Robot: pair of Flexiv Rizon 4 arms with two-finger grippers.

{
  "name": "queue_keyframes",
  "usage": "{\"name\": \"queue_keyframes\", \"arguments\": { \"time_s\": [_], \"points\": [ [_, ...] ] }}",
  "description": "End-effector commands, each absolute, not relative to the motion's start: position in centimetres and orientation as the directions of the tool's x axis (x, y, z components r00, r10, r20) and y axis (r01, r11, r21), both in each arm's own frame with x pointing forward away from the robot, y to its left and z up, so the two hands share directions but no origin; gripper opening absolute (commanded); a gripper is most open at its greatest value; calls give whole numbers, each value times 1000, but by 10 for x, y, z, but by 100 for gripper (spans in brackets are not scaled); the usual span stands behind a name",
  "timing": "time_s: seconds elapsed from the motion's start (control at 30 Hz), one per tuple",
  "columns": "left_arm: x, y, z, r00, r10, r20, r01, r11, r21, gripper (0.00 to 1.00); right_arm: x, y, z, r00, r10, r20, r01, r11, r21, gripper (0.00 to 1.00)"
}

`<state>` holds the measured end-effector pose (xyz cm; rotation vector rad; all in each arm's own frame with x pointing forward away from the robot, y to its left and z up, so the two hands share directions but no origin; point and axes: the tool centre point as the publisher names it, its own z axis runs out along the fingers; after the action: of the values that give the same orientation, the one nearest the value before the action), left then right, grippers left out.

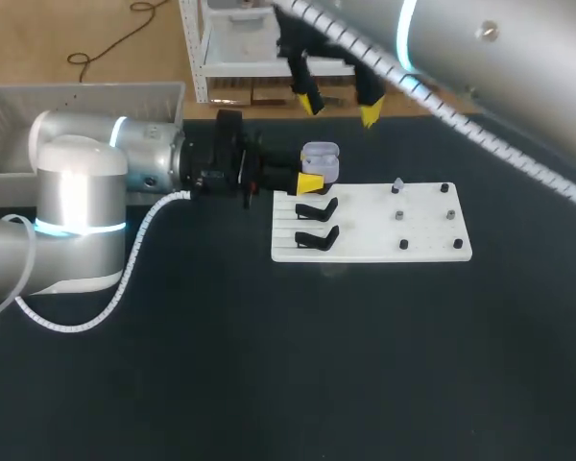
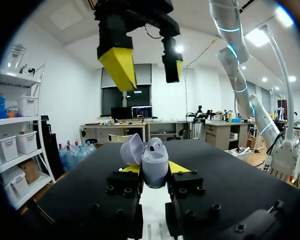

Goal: Pick up each earbud case from the left stands, insert the matching earbuds, close the lid, and place the case in the box.

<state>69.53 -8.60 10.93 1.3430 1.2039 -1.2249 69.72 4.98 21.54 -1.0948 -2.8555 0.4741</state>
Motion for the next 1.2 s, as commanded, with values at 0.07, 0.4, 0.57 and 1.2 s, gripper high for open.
{"name": "queue_keyframes", "arguments": {
  "time_s": [0.07, 0.4, 0.57, 1.2],
  "points": [
    [695, -86, 108, 26, 72, -997, 996, -91, 20, 0, 692, 15, 219, -787, 613, -75, 614, 789, 3, 100],
    [695, -86, 108, 26, 72, -997, 996, -91, 20, 0, 707, -32, 228, -848, 526, -71, 501, 837, 219, 100],
    [695, -86, 108, 26, 72, -997, 996, -91, 20, 0, 712, -52, 222, -886, 463, -35, 429, 844, 321, 100],
    [695, -86, 108, 26, 72, -997, 996, -91, 20, 0, 732, -105, 199, -947, 300, 112, 317, 823, 472, 100]
  ]
}}
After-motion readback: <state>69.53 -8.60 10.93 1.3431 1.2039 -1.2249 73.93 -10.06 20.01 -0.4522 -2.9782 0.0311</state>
